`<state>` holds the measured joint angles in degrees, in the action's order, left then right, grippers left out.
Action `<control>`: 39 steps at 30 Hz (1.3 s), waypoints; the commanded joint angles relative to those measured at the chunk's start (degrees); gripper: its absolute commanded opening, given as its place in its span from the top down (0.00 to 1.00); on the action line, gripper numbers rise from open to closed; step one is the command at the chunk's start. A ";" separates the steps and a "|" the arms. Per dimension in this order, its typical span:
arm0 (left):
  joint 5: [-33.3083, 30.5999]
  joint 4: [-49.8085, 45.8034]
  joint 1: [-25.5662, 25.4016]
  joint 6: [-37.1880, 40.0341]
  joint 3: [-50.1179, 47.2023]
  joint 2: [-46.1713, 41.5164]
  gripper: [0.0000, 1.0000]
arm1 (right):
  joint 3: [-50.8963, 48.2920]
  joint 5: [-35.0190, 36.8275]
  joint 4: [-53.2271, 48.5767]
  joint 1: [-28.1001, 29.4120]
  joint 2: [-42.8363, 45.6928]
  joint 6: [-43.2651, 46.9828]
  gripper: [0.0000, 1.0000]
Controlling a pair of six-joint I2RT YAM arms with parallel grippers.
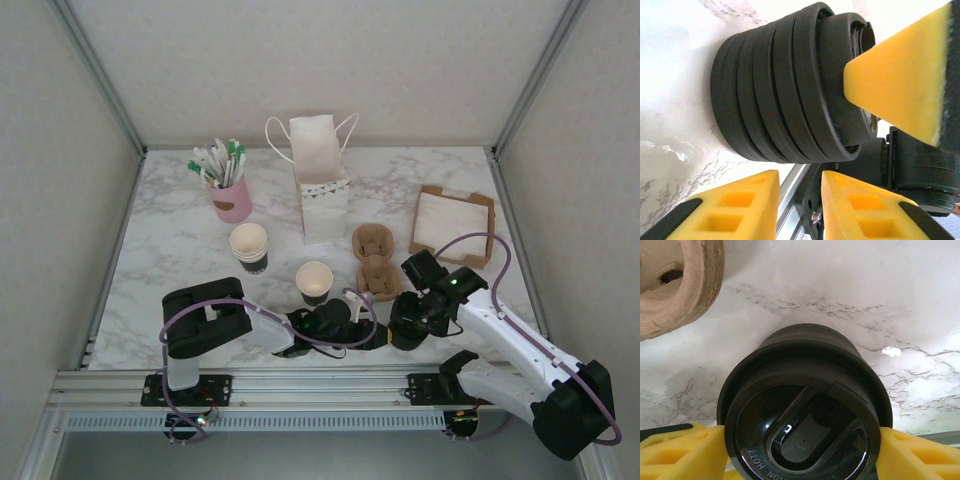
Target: Pack the takeout coffee
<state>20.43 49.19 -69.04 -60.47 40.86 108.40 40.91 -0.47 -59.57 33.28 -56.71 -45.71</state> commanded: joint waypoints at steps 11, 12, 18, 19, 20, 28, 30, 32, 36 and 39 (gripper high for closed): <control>2.76 6.24 1.05 -2.68 -0.61 2.54 0.69 | -0.52 -2.22 -0.02 0.11 0.69 -0.47 0.28; 2.79 6.48 1.14 -2.73 -0.64 2.69 0.70 | -0.49 -2.39 -0.02 -0.02 0.80 -0.44 0.28; 2.70 6.71 1.30 -2.86 -0.87 2.96 0.71 | -0.39 -3.21 0.14 -0.33 1.25 -0.47 0.29; 2.72 6.71 1.38 -2.83 -0.87 2.96 0.71 | -0.32 -3.27 0.10 -0.34 1.27 -0.43 0.29; 2.69 6.71 1.38 -2.86 -0.89 2.92 0.71 | -0.31 -3.39 0.07 -0.37 1.36 -0.50 0.29; 2.61 7.15 1.77 -3.02 -1.22 3.26 0.71 | 0.25 -3.87 -0.47 -0.60 2.13 -0.44 0.29; 2.69 7.15 1.84 -3.01 -1.29 3.28 0.71 | 0.54 -3.84 -0.98 -0.65 2.26 -0.45 0.29; 2.64 7.04 1.81 -3.03 -1.37 3.24 0.71 | 0.91 -3.45 -1.51 -0.67 2.51 -0.43 0.29; 2.67 6.81 1.91 -2.86 -1.40 2.89 0.71 | 1.64 -1.54 -3.09 -0.70 2.74 -0.47 0.29; 2.35 5.83 1.90 -2.40 -0.98 2.44 0.70 | 2.42 0.56 -4.73 -0.76 2.75 -0.58 0.29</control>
<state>22.76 54.02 -67.55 -63.05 39.99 110.76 41.32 -2.37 -61.10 32.88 -54.61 -45.71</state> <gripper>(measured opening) 0.294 0.713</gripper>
